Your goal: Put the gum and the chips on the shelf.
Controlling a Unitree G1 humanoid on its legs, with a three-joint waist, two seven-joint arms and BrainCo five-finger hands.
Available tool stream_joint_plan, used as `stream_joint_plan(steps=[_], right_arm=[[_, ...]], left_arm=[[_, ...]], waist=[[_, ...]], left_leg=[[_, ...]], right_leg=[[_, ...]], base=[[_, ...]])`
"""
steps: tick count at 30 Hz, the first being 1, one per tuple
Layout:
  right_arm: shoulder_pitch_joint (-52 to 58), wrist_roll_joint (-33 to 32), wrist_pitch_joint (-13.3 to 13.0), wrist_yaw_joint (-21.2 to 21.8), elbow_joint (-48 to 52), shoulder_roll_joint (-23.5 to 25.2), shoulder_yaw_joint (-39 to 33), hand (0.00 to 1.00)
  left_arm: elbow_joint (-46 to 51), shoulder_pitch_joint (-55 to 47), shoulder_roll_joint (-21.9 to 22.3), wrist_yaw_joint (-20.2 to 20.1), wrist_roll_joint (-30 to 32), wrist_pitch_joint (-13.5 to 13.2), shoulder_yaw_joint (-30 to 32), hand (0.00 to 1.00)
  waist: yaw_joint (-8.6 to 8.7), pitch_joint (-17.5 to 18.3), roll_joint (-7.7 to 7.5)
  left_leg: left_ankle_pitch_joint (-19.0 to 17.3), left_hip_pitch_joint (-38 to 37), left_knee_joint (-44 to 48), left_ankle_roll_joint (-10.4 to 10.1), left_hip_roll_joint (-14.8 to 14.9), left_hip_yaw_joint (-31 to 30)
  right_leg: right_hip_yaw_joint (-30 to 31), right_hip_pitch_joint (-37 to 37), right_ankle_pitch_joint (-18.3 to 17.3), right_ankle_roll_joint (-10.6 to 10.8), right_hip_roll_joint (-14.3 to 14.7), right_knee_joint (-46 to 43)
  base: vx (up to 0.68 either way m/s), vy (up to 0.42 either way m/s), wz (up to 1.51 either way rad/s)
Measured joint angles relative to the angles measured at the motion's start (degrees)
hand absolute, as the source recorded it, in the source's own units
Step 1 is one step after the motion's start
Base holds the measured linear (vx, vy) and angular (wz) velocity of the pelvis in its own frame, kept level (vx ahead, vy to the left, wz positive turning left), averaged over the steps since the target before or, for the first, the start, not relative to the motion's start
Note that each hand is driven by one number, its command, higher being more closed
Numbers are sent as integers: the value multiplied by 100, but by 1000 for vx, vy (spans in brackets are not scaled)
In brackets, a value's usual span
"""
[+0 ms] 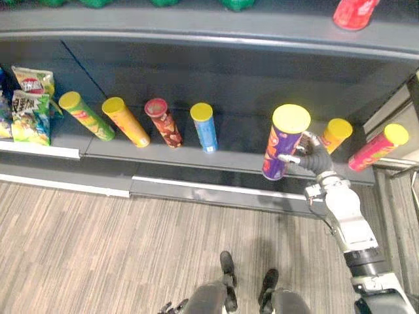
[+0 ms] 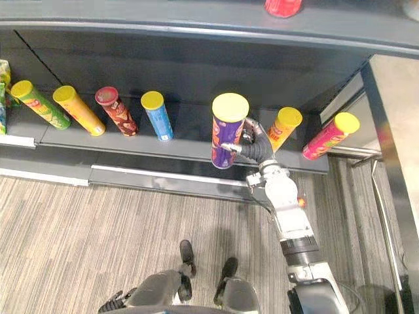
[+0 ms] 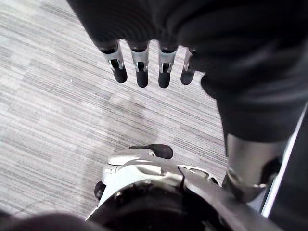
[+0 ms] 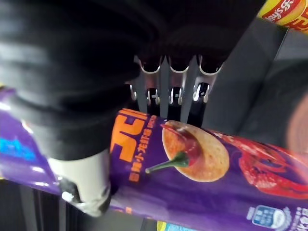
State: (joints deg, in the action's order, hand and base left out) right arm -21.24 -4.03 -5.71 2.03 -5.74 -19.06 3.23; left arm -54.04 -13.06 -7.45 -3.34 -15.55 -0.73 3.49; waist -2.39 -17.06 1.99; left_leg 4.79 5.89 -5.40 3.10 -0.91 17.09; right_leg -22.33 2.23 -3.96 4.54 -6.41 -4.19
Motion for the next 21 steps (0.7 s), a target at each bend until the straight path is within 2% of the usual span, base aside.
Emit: stream_joint_plan(steps=[9, 15, 17, 21], right_arm=[[-1017, 190, -96, -354, -229, -20, 315, 100], [-1293, 199, -98, -715, -454, -23, 438, 100], [-1435, 316, -121, -865, -508, -24, 435, 100], [-1617, 421, -200, -1142, -780, -24, 443, 100]], left_arm=[[168, 357, -94, -160, -227, -36, -325, 0], [214, 444, -100, -147, -246, -127, -432, 0], [258, 452, -106, -147, -420, -128, -474, 0], [295, 508, -102, -144, -471, -123, -601, 0]], waist=[[-91, -573, 216], [-97, -746, 318], [-98, -774, 356], [-161, -852, 470]], left_leg=[[-6, 392, 314, -14, 44, -77], [29, 632, 370, -14, 46, -210], [73, 743, 360, -38, 46, -225], [134, 807, 348, -10, 46, -270]], right_leg=[[31, 418, -166, -122, -79, -477], [-33, 743, -307, -165, -149, -858], [-53, 882, -316, -177, -165, -937], [-83, 969, -337, -191, -177, -1033]], base=[[12, -17, 7], [-28, -23, 9], [-11, -23, 8], [17, -27, 6]])
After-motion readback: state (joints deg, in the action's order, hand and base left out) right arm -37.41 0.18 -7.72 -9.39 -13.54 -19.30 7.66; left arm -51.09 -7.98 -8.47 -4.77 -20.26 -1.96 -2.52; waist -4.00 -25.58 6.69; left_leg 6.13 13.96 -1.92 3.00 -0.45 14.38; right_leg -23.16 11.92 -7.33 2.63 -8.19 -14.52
